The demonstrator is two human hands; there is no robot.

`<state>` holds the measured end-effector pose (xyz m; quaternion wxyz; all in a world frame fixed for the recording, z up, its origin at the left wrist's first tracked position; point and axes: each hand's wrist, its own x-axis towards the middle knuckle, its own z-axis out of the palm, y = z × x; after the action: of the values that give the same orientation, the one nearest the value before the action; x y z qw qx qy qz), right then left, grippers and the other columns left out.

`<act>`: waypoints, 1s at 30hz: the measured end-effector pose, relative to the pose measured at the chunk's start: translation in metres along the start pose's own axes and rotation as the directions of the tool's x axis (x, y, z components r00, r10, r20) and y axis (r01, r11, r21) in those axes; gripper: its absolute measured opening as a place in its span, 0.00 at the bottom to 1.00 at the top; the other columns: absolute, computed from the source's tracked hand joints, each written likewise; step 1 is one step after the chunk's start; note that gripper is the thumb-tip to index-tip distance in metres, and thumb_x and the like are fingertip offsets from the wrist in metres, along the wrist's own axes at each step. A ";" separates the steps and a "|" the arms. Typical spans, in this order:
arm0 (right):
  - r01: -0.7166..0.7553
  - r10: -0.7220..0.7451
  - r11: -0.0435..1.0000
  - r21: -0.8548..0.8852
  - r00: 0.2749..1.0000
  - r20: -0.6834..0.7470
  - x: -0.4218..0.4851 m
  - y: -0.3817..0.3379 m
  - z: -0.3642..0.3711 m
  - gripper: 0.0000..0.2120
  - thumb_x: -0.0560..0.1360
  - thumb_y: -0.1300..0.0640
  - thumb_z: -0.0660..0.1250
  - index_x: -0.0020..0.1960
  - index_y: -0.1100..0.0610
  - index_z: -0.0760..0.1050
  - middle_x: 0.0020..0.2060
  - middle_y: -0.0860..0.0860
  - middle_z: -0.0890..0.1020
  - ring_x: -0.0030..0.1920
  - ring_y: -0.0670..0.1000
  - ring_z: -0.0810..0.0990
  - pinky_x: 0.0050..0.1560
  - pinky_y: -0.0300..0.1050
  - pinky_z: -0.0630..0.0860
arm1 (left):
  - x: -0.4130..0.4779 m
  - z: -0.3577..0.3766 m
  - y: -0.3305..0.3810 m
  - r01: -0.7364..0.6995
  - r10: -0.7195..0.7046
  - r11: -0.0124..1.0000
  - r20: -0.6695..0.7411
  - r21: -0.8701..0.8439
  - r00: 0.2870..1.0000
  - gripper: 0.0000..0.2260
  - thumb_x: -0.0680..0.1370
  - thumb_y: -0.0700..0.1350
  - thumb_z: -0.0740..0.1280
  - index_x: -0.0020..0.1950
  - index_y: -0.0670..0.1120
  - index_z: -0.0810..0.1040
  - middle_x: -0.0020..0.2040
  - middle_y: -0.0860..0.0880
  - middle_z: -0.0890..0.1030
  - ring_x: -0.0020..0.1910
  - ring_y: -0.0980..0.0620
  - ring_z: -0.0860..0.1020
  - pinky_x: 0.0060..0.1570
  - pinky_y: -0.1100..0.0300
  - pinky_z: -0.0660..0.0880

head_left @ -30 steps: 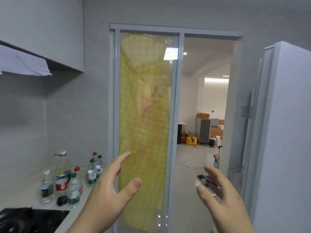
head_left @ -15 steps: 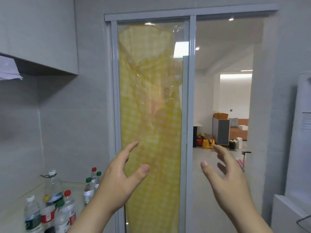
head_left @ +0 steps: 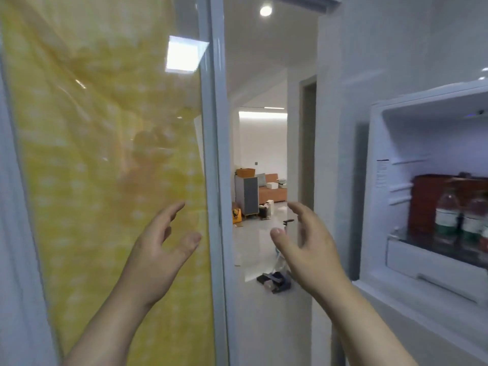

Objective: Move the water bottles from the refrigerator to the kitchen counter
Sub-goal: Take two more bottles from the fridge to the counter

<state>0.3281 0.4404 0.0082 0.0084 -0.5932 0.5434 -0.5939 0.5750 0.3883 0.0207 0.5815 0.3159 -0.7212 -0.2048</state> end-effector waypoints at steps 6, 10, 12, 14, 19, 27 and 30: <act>-0.118 0.094 0.981 -0.156 0.983 -0.156 0.044 0.041 -0.010 0.33 0.67 0.32 0.59 0.72 0.38 0.62 0.61 0.28 0.64 0.61 0.32 0.62 0.58 0.32 0.59 | 0.085 0.084 -0.045 -0.033 0.083 0.971 0.208 -0.237 0.975 0.28 0.66 0.68 0.63 0.65 0.65 0.69 0.70 0.60 0.73 0.68 0.62 0.70 0.63 0.61 0.67; -0.222 0.159 0.953 -0.204 0.945 -0.287 0.058 0.084 -0.038 0.34 0.68 0.32 0.60 0.73 0.40 0.62 0.65 0.33 0.65 0.65 0.36 0.63 0.67 0.42 0.62 | 0.112 0.166 -0.058 -0.042 0.169 0.930 0.323 -0.365 0.931 0.19 0.70 0.63 0.64 0.60 0.70 0.69 0.59 0.73 0.74 0.59 0.77 0.71 0.57 0.68 0.66; -0.258 0.169 0.941 -0.217 0.918 -0.360 0.066 0.108 -0.053 0.36 0.67 0.32 0.60 0.73 0.41 0.62 0.69 0.36 0.66 0.68 0.38 0.63 0.69 0.44 0.63 | 0.123 0.209 -0.065 -0.025 0.188 0.918 0.379 -0.396 0.906 0.19 0.72 0.61 0.64 0.62 0.68 0.68 0.64 0.70 0.73 0.65 0.68 0.70 0.63 0.63 0.66; -0.277 0.162 0.934 -0.224 0.890 -0.427 0.074 0.134 -0.068 0.36 0.67 0.32 0.60 0.73 0.42 0.63 0.71 0.38 0.66 0.70 0.40 0.64 0.69 0.45 0.63 | 0.132 0.249 -0.073 -0.021 0.212 0.912 0.428 -0.409 0.879 0.26 0.70 0.66 0.63 0.68 0.65 0.67 0.72 0.59 0.70 0.71 0.56 0.67 0.68 0.54 0.65; -0.327 0.142 0.917 -0.229 0.803 -0.579 0.106 0.202 -0.114 0.34 0.68 0.34 0.61 0.72 0.42 0.65 0.62 0.31 0.68 0.62 0.34 0.67 0.63 0.41 0.66 | 0.165 0.349 -0.083 -0.050 0.265 0.908 0.479 -0.416 0.837 0.32 0.69 0.68 0.62 0.71 0.60 0.66 0.74 0.56 0.69 0.72 0.54 0.67 0.63 0.59 0.65; -0.445 0.158 0.852 -0.275 0.720 -0.676 0.156 0.278 -0.171 0.36 0.67 0.33 0.60 0.73 0.43 0.63 0.70 0.41 0.69 0.69 0.43 0.66 0.68 0.49 0.67 | 0.220 0.476 -0.085 0.013 0.303 0.864 0.540 -0.504 0.785 0.28 0.71 0.63 0.64 0.70 0.59 0.67 0.72 0.57 0.70 0.70 0.59 0.68 0.67 0.62 0.64; -0.494 0.164 0.826 -0.274 0.674 -0.721 0.160 0.302 -0.195 0.36 0.66 0.32 0.61 0.72 0.42 0.64 0.66 0.39 0.70 0.67 0.43 0.68 0.65 0.46 0.68 | 0.227 0.529 -0.073 0.053 0.359 0.810 0.564 -0.584 0.744 0.23 0.72 0.61 0.64 0.66 0.63 0.67 0.68 0.62 0.70 0.66 0.67 0.68 0.62 0.73 0.63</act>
<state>-0.0504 0.3364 -0.0211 -0.2135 -0.2133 0.7307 -0.6124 0.0507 0.1404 0.0067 0.3755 -0.0259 -0.8074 -0.4544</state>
